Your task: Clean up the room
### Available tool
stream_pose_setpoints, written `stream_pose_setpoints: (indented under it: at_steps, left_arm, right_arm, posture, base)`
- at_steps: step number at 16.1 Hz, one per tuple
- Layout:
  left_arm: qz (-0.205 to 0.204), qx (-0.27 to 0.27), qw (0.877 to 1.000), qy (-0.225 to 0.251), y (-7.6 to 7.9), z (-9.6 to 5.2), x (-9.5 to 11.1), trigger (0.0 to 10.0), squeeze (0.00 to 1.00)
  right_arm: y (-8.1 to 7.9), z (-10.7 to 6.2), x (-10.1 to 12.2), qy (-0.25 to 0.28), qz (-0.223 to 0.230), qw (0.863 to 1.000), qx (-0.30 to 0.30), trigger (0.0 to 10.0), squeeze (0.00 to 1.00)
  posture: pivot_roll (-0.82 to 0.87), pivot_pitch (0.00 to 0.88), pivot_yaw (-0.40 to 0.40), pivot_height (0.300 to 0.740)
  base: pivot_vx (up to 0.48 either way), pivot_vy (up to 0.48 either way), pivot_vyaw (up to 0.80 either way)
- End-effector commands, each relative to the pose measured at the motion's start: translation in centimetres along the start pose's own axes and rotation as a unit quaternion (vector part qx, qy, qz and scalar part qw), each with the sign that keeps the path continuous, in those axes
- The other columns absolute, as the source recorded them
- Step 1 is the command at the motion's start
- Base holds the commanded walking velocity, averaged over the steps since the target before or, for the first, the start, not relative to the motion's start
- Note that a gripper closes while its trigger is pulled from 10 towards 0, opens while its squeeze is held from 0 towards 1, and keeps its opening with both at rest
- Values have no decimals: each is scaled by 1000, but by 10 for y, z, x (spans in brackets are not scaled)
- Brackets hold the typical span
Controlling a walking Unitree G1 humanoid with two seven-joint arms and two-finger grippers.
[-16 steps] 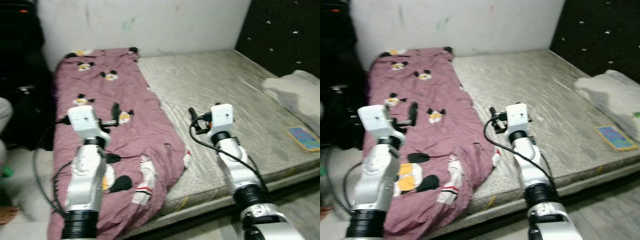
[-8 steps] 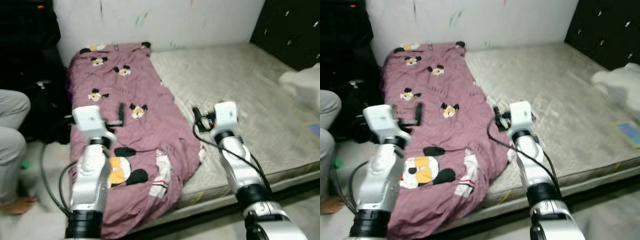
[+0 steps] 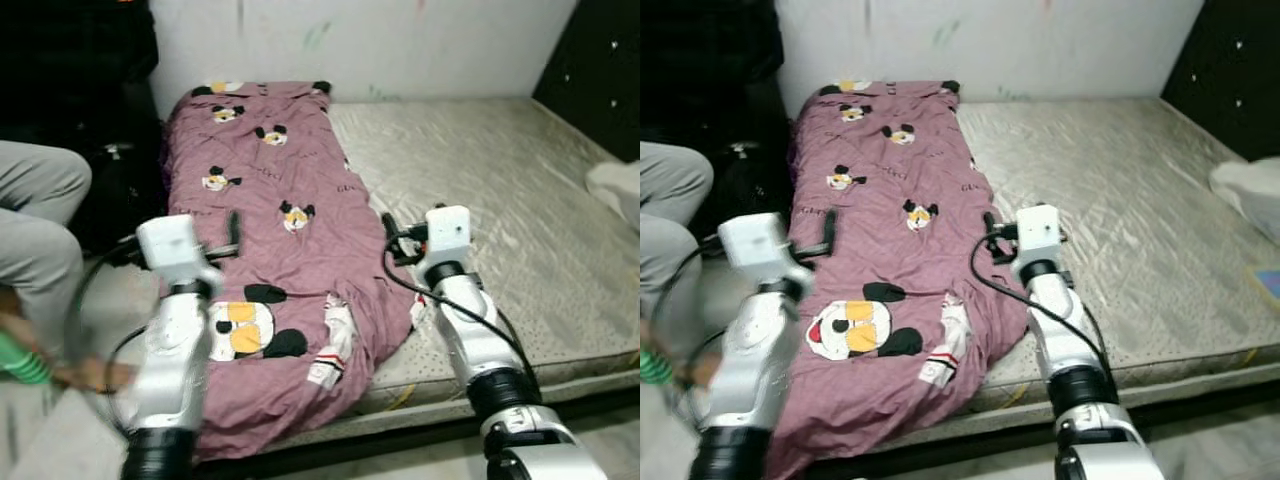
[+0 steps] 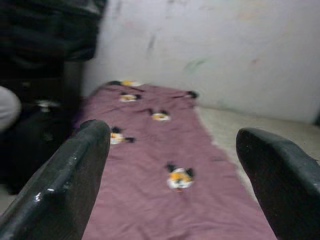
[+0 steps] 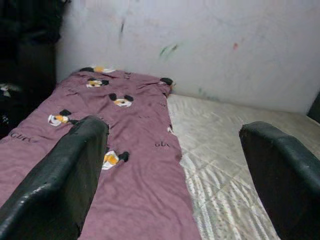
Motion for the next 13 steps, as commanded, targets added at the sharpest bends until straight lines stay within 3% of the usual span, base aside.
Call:
stream_pose_setpoints:
  at_steps: [1,5,9,13]
  left_arm:
    - [2,-12,1000,5,7,-1,3,10000,0]
    - [12,-12,1000,2,5,-3,2,10000,0]
    - [22,-5,1000,-9,-3,-12,-3,10000,0]
    - [36,-6,999,-14,-1,-15,-5,10000,0]
  right_arm:
    - [8,-5,-4,-5,0,1000,-11,10000,0]
    - [10,-10,-9,-10,-12,1000,-11,10000,0]
    - [3,-14,-12,-17,-8,1000,-9,10000,0]
    - [-1,-19,-15,-22,5,1000,-10,10000,0]
  posture:
    - [-15,0,-13,740]
    - [-10,0,-25,740]
    - [5,0,-22,740]
    - [11,0,-26,740]
  base:
    - [0,0,0]
    - [0,0,0]
    - [0,0,773]
    - [0,0,0]
Point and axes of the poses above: a point about 5 cm out from each wrist's last joint towards the gripper, its own z axis pointing out of the wrist towards the gripper, its own x axis along the axis of the wrist's last joint, y = z × x, the point moved 1 cm from there along z, pointing out of the wrist towards the gripper, and after that the axes turned 11 degrees about -z, right-handed, at the moved point
